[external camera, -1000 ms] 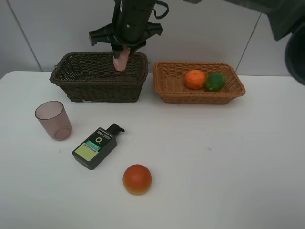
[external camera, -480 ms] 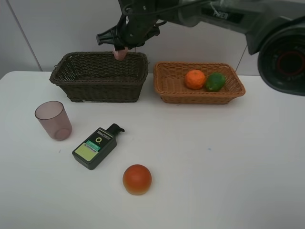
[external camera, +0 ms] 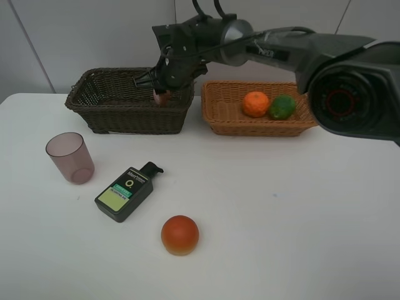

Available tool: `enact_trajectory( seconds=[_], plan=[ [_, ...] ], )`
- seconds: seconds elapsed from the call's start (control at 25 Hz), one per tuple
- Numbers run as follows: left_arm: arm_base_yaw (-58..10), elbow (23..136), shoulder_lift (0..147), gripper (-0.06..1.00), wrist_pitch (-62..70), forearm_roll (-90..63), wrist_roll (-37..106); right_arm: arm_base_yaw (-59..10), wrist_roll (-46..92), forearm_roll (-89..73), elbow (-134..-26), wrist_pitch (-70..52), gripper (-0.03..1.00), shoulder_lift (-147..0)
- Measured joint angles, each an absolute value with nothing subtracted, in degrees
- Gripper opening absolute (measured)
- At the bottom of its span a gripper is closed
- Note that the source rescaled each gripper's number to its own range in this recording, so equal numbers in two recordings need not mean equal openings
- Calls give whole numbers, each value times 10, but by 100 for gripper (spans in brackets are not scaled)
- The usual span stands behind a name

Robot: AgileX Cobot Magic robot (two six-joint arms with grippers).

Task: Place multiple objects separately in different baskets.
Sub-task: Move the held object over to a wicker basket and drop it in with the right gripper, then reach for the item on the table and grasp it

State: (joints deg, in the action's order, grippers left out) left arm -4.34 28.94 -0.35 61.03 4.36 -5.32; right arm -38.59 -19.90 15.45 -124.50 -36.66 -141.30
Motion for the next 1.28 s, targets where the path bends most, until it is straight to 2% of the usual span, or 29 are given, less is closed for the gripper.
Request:
enact_trajectory(
  seconds=[0.6, 0.68, 0.92, 1.04, 1.2, 1.28],
  plan=[
    [-43, 289, -3, 95, 610, 44, -53, -386, -199, 155, -1245, -366, 1, -1421],
    [-43, 289, -3, 95, 610, 44, -53, -386, -199, 155, -1245, -365, 10, -1420],
    [-43, 289, -3, 95, 610, 44, -53, -386, -199, 154, -1246, -363, 62, -1408],
    [-43, 289, -3, 95, 610, 44, -53, -386, -199, 154, -1246, -370, 72, -1398],
    [-43, 289, -3, 95, 610, 44, -53, -386, -199, 150, -1246, -407, 74, -1372],
    [-43, 289, -3, 95, 610, 44, -53, -386, -199, 150, -1246, -430, 79, -1352]
  ],
)
